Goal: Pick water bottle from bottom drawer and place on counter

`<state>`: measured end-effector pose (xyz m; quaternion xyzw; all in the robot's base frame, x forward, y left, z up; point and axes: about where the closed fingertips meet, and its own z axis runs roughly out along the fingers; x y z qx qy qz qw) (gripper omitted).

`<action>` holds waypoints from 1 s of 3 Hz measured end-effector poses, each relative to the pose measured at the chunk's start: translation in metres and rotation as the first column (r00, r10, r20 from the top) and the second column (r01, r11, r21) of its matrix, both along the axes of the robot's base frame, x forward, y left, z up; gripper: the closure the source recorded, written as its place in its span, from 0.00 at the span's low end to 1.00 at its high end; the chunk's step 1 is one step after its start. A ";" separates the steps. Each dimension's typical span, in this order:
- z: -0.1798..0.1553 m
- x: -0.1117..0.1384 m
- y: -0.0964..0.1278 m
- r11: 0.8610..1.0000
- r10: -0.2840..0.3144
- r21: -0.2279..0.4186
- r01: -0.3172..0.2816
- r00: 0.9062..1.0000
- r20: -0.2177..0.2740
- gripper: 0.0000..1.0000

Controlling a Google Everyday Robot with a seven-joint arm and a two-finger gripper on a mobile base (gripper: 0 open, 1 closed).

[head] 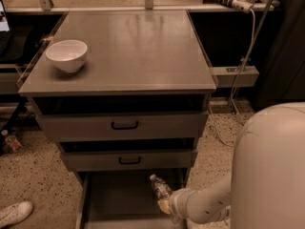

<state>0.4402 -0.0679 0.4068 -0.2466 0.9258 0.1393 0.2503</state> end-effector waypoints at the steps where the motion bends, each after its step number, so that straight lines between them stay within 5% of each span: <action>1: 0.007 0.001 -0.001 1.000 -0.011 -0.017 0.011 1.000 -0.002 1.00; 3: 0.078 -0.009 -0.017 0.997 -0.061 -0.047 0.064 0.996 0.061 1.00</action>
Offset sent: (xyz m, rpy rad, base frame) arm -0.0088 -0.0185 0.0900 -0.0782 -0.0619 -0.0774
